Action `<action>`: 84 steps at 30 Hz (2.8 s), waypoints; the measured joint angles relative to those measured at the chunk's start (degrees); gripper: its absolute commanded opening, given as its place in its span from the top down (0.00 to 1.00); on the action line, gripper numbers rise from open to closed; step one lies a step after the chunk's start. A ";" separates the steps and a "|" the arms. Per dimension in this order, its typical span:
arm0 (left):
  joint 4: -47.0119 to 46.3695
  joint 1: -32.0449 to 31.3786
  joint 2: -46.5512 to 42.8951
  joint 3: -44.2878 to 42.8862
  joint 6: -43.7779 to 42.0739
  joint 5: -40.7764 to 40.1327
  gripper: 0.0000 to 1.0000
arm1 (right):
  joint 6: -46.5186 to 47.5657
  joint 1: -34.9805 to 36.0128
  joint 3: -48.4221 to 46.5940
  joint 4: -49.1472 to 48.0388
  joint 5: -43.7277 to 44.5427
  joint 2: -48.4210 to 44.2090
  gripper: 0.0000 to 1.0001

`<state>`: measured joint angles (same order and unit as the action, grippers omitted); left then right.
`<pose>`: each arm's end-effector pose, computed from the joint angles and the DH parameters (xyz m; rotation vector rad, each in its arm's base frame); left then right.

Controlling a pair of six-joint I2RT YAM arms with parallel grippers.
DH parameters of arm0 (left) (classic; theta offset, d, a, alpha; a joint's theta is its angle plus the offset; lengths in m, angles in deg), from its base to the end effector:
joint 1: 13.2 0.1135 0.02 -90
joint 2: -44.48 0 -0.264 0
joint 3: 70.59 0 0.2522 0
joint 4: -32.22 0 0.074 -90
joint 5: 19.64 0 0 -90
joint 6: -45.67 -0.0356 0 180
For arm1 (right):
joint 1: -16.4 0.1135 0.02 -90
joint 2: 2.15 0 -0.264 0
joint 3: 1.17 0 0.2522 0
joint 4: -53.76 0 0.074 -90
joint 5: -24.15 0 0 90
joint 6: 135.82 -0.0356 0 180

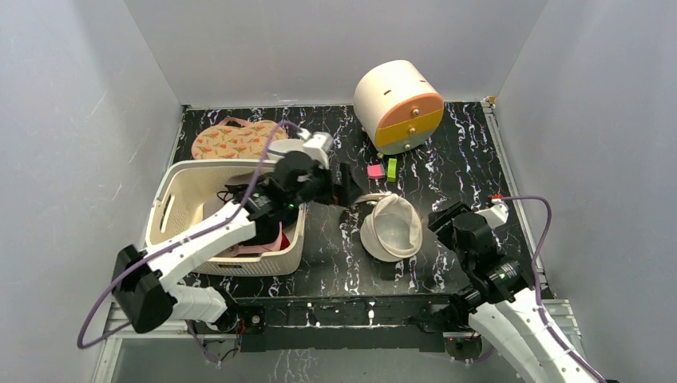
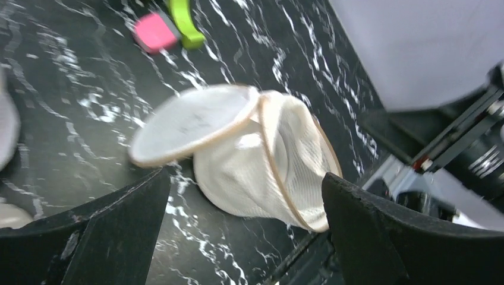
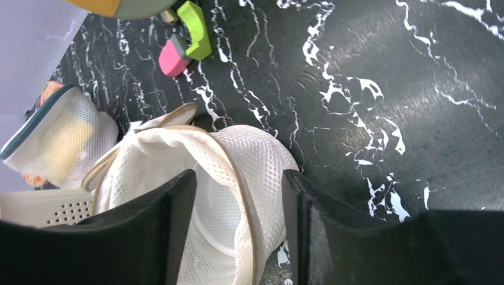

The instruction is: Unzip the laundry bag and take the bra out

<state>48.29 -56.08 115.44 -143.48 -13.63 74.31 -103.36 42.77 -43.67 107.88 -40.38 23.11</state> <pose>0.2124 -0.2006 0.3448 0.2559 1.9105 -0.9525 0.1027 0.0338 0.2372 0.8121 2.0069 0.3574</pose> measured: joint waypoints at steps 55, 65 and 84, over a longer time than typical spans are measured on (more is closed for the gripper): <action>22.43 -7.61 38.14 -20.61 46.36 -25.24 0.41 | 11.56 0.00 -1.70 -6.25 -14.10 -6.58 0.27; 23.26 -6.62 41.35 -21.44 50.42 -23.32 0.53 | 11.56 0.00 -1.70 -6.23 -14.10 -6.58 0.27; -2.05 -4.02 29.18 -6.97 28.11 -18.97 1.00 | 13.00 0.00 -7.02 -2.97 -13.38 -6.51 0.27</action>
<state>46.23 -60.10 144.62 -150.46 14.48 55.33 -90.36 42.77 -50.68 104.90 -53.75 16.60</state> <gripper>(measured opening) 0.037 0.733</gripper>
